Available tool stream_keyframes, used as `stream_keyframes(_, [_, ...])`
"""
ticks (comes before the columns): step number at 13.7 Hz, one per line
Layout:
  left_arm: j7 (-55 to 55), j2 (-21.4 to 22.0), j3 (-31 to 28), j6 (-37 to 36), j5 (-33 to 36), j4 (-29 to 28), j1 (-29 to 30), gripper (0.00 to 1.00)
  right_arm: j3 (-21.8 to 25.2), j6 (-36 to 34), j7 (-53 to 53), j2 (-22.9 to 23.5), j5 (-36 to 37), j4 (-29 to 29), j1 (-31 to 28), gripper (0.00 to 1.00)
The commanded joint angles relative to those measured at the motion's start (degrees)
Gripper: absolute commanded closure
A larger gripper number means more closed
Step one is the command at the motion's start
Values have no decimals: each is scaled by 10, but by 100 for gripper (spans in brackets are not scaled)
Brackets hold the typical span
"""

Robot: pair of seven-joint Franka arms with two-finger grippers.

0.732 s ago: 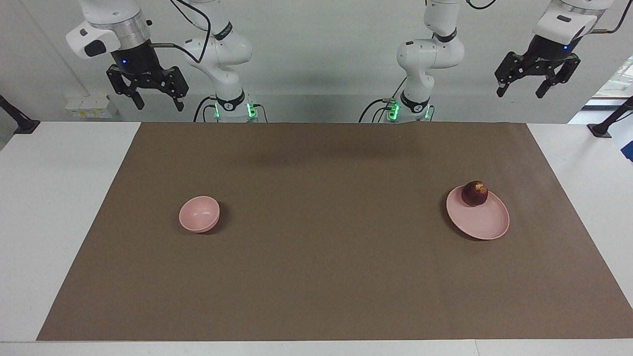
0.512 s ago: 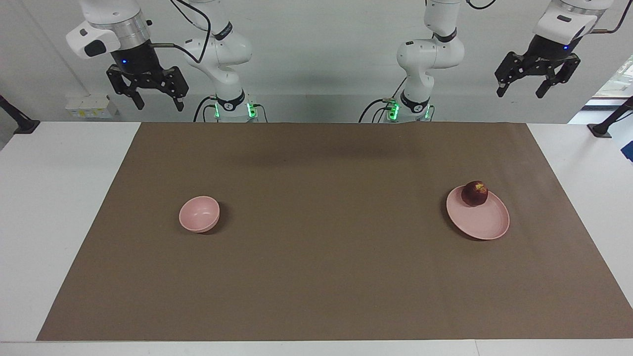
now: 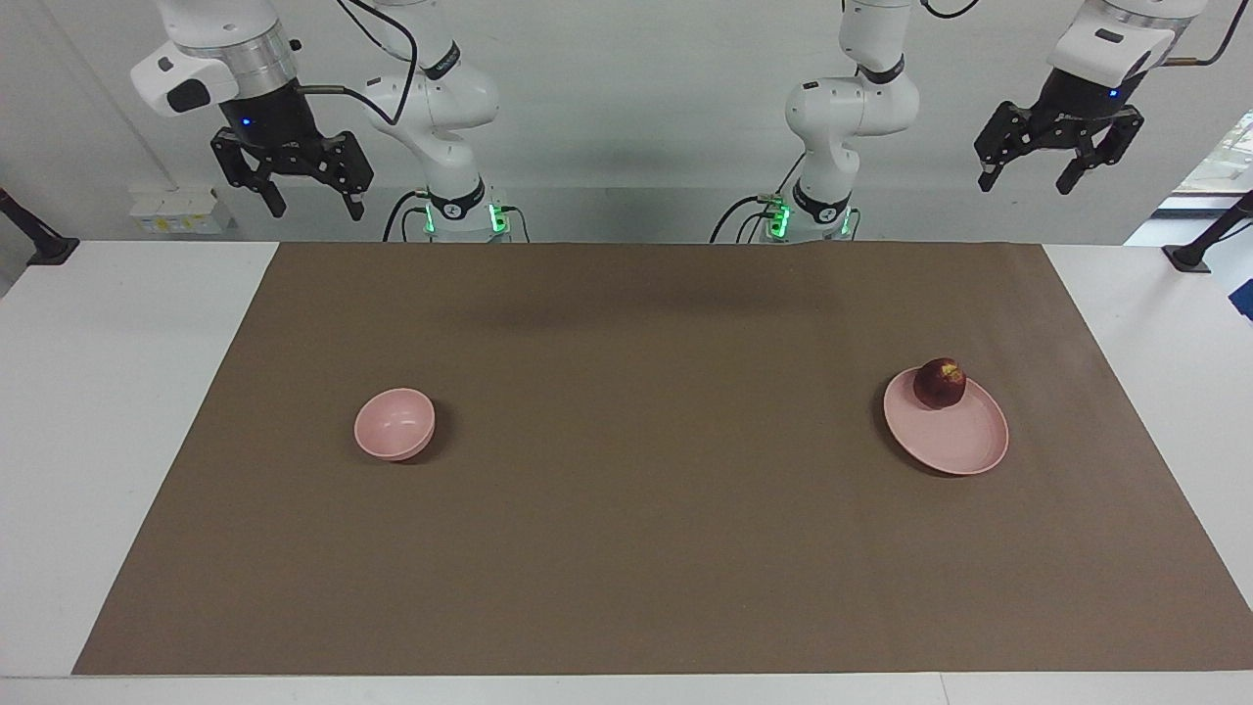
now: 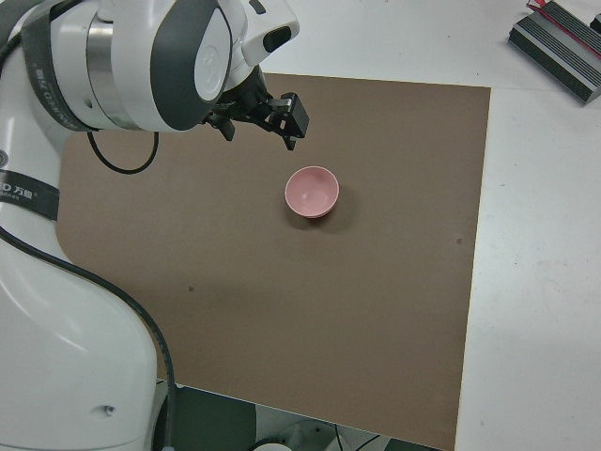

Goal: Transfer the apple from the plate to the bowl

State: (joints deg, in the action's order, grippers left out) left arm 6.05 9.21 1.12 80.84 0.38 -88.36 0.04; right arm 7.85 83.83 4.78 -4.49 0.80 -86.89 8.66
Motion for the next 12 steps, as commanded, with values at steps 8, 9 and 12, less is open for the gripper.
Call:
stream_keyframes(8, [5, 19, -8, 46, 1, -107, -1, 0, -4, 5, -7, -2, -10, -2, -8, 0])
stream_keyframes(9, [5, 20, -9, 72, 1, -131, -1, 0, -3, 5, -7, -2, -11, -2, -8, 0])
stream_keyframes(12, [5, 21, -10, 141, 1, -201, 2, 0, -4, 5, -7, -2, -10, -1, -8, 0])
